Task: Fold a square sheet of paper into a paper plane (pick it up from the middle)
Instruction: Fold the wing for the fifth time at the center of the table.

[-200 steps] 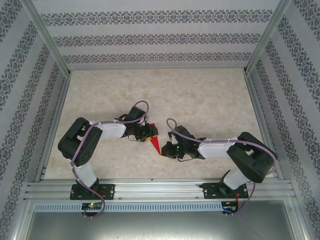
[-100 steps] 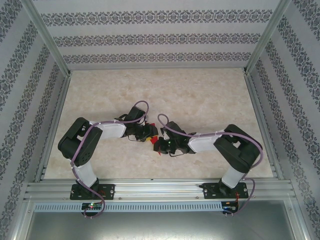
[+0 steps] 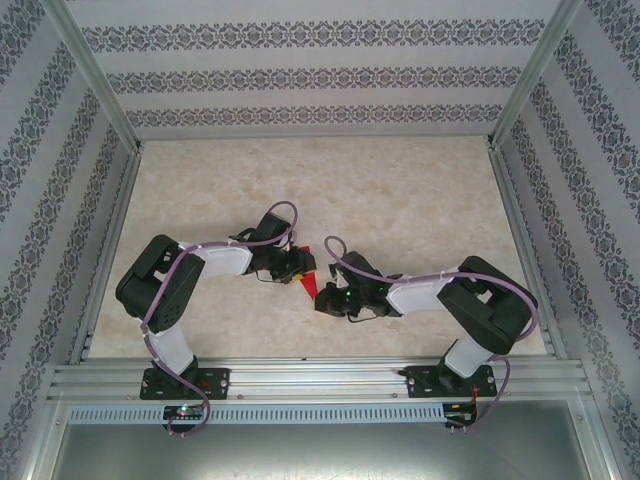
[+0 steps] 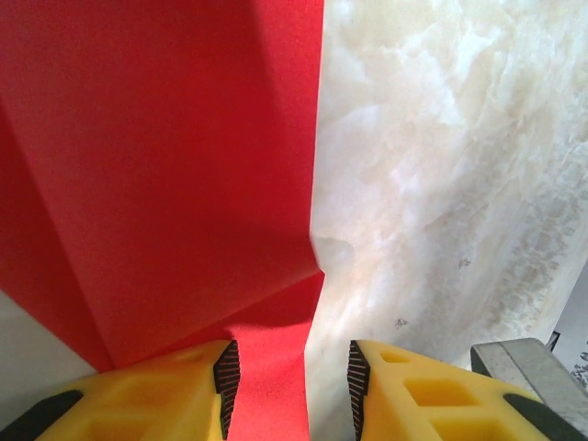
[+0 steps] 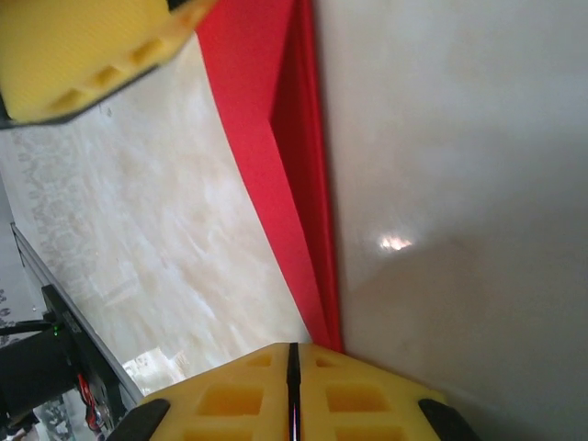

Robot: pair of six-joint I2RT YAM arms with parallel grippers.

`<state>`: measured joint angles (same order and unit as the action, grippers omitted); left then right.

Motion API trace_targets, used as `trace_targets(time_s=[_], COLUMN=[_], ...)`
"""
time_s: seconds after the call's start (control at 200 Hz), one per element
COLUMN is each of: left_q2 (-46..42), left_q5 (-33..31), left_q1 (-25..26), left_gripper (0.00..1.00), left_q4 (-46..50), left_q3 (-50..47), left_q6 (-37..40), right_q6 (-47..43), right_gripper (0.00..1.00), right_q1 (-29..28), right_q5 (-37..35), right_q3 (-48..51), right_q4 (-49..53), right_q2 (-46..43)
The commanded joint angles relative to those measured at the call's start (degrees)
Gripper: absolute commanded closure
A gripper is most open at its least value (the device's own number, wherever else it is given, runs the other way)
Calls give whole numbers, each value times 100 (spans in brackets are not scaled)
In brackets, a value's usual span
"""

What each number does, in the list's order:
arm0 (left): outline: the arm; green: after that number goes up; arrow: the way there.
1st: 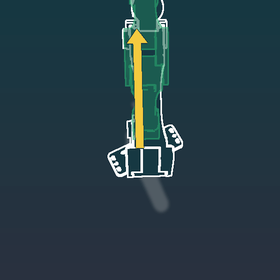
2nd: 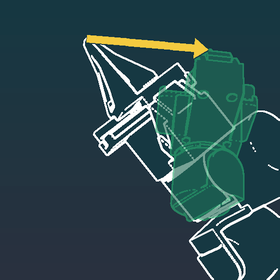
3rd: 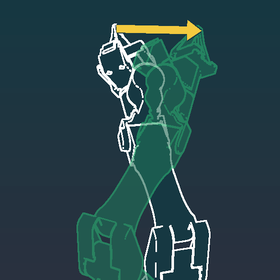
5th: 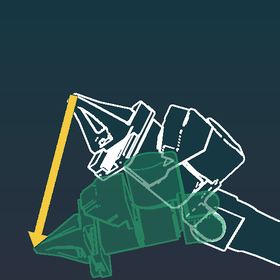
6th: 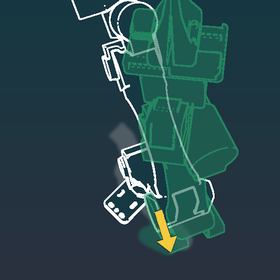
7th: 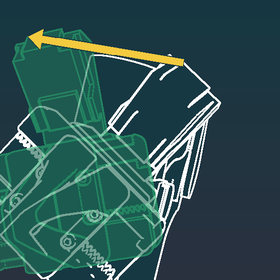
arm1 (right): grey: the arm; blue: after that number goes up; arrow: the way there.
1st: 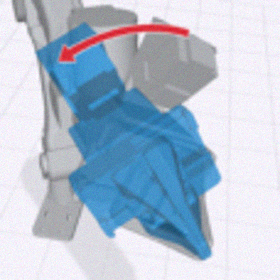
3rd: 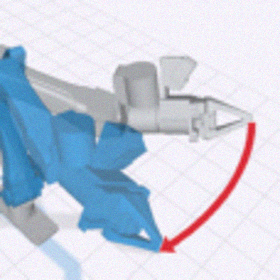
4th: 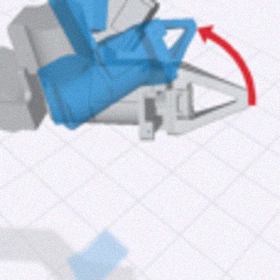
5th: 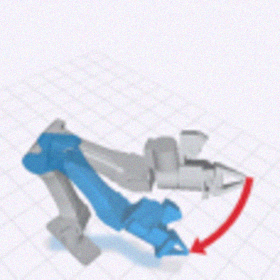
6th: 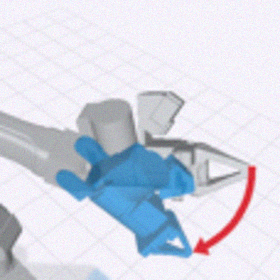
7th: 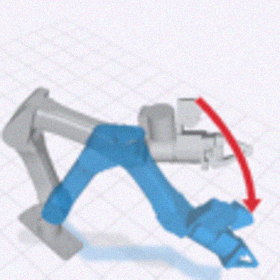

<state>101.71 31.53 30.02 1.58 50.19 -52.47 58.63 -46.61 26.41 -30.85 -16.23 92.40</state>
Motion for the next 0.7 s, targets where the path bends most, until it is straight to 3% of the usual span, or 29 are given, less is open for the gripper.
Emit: trace_targets(time_s=[0.0,0.29,0.694], left_q2=[305,287,305], left_q5=[-509,-420,-379], left_q1=[-30,-31,-24], left_gripper=[59,58,58], left_q4=[687,690,641], left_q3=[-67,-8,-10], left_q6=[130,184,149], right_q6=[163,-249,153], right_gripper=[89,90,91], right_q1=[37,108,201], right_q5=[22,-237,-402], right_q3=[365,-100,-881], right_q4=[324,592,-482], right_q2=[-216,-1068,350])
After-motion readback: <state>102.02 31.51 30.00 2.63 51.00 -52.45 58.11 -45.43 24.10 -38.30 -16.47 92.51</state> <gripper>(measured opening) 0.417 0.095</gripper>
